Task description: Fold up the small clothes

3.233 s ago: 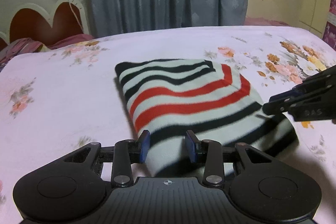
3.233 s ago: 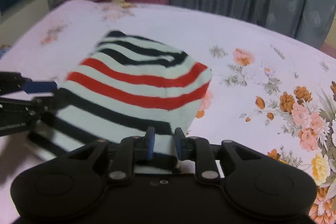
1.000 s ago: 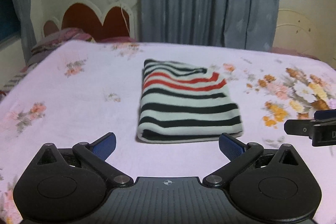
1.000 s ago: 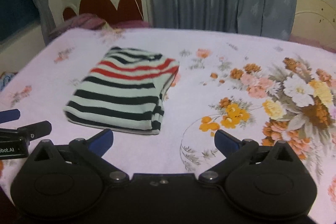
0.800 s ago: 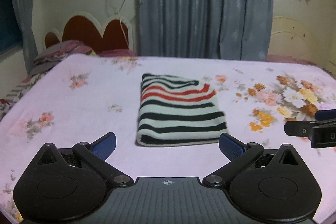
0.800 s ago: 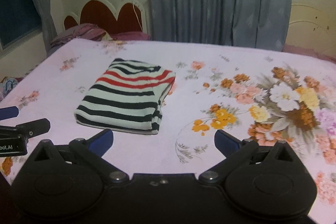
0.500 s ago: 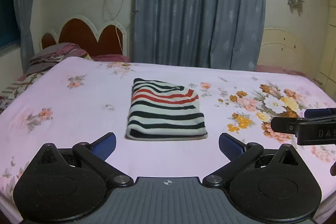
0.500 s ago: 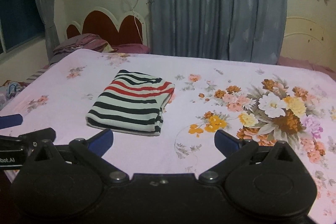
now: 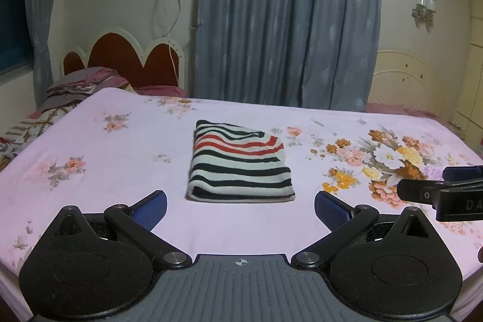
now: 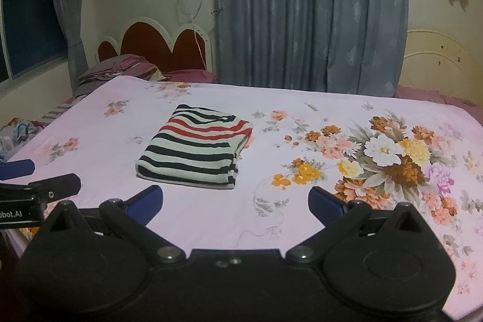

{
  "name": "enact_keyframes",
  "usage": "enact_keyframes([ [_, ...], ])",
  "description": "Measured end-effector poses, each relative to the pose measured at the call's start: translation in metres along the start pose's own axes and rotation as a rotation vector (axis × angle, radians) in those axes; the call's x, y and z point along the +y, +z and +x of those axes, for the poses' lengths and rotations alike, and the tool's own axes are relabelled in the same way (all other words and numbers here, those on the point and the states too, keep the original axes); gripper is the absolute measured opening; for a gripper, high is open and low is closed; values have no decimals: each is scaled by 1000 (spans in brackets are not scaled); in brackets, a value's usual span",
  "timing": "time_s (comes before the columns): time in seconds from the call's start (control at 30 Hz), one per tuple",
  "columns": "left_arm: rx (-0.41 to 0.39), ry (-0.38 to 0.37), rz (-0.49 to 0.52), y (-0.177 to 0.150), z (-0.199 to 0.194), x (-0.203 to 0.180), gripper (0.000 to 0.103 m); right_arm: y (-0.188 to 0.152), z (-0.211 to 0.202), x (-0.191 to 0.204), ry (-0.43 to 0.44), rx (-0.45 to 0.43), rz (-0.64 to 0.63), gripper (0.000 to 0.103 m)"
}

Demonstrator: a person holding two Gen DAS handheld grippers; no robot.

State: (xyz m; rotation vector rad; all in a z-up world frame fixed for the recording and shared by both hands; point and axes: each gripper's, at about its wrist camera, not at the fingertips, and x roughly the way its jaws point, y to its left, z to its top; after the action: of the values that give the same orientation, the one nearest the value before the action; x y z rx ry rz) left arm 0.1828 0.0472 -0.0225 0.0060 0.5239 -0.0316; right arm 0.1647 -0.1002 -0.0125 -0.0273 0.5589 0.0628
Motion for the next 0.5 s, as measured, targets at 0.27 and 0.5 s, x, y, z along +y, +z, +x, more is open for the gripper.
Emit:
enact_keyframes([
  [0.27,-9,-3,7,2,-3,0,103,0,-5,1,3,-9,6,102],
  [0.5,-10,-3,7,2,-3,1,103,0,-9,3,-5,-16,3,102],
])
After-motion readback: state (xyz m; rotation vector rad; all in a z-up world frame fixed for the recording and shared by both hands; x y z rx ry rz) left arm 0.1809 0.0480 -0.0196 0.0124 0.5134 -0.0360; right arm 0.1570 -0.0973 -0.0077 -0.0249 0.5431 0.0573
